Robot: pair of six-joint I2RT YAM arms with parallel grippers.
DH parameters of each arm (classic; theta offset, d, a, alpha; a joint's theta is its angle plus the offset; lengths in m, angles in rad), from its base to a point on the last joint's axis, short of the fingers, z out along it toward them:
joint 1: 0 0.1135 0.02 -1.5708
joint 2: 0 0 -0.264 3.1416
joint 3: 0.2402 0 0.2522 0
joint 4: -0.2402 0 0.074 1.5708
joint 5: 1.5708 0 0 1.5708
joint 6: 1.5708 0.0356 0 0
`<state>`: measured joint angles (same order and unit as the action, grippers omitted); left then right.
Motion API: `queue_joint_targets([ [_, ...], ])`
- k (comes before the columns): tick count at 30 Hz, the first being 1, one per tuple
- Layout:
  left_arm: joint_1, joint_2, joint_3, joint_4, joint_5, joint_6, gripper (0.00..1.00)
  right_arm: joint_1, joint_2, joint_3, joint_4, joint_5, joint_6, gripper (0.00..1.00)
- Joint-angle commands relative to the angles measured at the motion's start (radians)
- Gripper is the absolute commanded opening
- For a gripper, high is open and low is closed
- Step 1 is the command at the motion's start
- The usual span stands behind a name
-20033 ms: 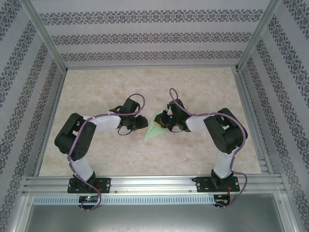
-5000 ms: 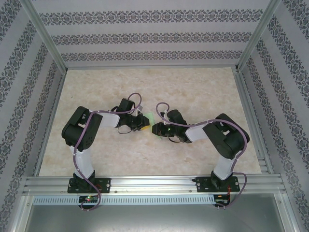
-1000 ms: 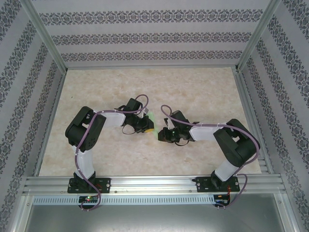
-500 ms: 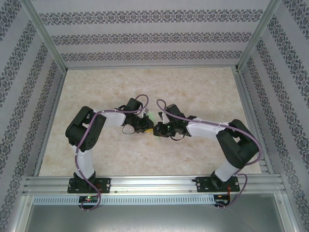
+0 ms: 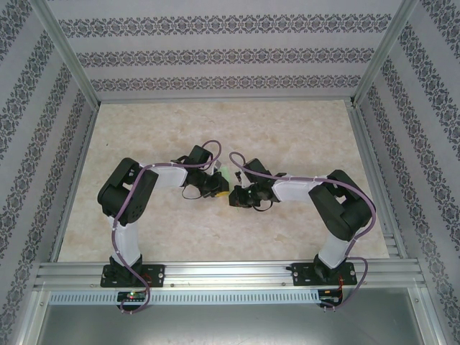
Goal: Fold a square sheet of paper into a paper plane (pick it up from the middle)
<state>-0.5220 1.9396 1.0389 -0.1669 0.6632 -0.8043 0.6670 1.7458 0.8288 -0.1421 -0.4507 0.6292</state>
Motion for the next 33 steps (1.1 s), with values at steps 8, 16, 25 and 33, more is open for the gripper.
queue_joint_targets([
  [8,-0.003,0.045,-0.003,-0.07,-0.119,0.027,0.16,0.009,-0.034,-0.116,-0.038,-0.046,-0.013,0.13],
  [16,-0.003,0.043,-0.005,-0.069,-0.119,0.026,0.16,0.028,-0.105,-0.223,-0.082,-0.049,0.0,0.13],
  [25,-0.003,0.038,-0.011,-0.035,-0.091,0.022,0.16,0.003,-0.295,-0.156,-0.031,0.059,0.05,0.15],
  [33,-0.003,0.024,-0.015,-0.022,-0.083,0.023,0.16,0.003,-0.134,-0.016,0.031,0.042,0.037,0.13],
])
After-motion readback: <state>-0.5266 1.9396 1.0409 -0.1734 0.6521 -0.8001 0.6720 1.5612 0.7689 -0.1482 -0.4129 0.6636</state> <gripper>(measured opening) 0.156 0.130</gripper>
